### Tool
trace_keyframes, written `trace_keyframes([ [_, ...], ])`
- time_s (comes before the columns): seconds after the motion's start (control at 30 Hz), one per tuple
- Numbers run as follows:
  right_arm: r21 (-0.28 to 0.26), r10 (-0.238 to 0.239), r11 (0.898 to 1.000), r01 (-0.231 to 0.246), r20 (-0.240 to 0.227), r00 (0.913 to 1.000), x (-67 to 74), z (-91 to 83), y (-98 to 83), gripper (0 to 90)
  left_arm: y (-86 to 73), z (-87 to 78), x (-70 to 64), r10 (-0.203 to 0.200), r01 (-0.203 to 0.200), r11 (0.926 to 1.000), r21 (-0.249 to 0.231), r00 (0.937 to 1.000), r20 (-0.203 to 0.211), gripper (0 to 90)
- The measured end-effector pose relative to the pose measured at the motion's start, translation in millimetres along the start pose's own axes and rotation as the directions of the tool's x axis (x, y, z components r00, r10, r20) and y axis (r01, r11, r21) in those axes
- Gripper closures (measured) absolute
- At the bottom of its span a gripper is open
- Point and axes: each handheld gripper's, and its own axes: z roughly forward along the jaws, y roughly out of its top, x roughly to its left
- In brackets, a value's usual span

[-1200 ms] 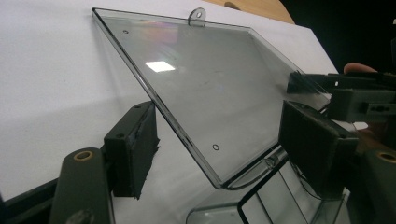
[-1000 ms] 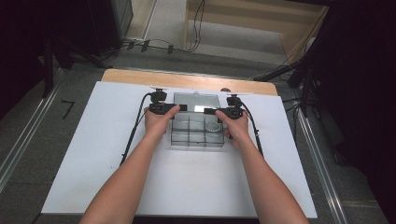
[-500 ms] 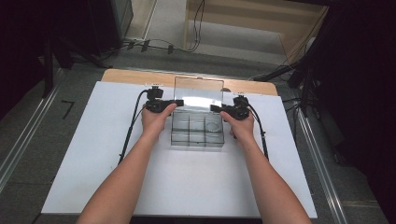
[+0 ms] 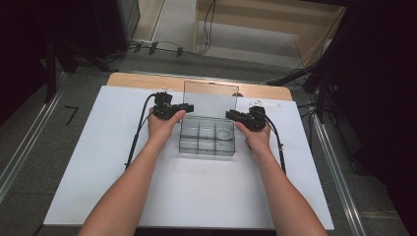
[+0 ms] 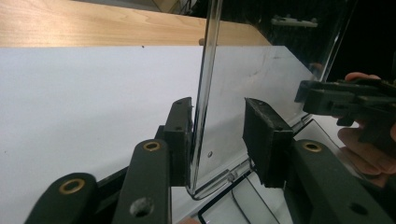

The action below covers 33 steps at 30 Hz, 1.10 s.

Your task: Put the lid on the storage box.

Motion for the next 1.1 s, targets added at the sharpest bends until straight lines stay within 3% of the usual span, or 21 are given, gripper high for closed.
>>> trace_keyframes([
  [0.23,-0.004,-0.054,0.999,0.054,0.016,0.9984,2.8,-2.9,-1.6,69.7,21.1,-3.8,-2.9,-0.001,0.001,0.9986,-0.053,1.0,0.004,56.0],
  [0.4,0.004,-0.062,0.998,0.062,0.03,0.9976,4.8,-3.6,-0.9,69.6,38.9,-6.3,-9.3,0.056,-0.056,0.9965,-0.061,0.9984,-0.01,58.5],
  [0.47,0.006,-0.065,0.998,0.065,0.037,0.9972,5.8,-3.8,-0.6,69.6,44.4,-9.8,-9.8,0.048,-0.048,0.9957,-0.079,0.9988,-0.004,61.6],
  [0.67,0.015,-0.032,0.999,0.031,0.036,0.9988,4.8,-2.8,-0.4,67.6,43.0,-14.6,-10.8,0.087,-0.087,0.993,-0.08,0.9962,-0.006,68.3],
  [0.77,0.025,0.019,1.0,-0.019,-0.002,0.9998,4.8,-2.1,3.7,57.4,40.6,-16.6,-12.4,0.108,-0.108,0.9905,-0.085,0.9942,-0.01,68.9],
  [0.87,0.03,0.003,1.0,-0.004,0.023,0.9997,6.4,-4.9,14.2,51.0,39.9,-18.4,-14.8,0.128,-0.129,0.9882,-0.083,0.9917,-0.016,68.7],
  [0.97,-0.009,0.012,1.0,-0.012,0.036,0.9993,7.8,-12.0,29.2,48.8,38.5,-20.8,-15.5,0.133,-0.132,0.9871,-0.09,0.9912,-0.003,68.4],
  [1.1,-0.044,-0.012,0.999,0.014,0.045,0.9989,14.0,-20.4,48.8,48.5,36.4,-24.2,-17.2,0.134,-0.133,0.9865,-0.096,0.9908,0.013,67.8],
])
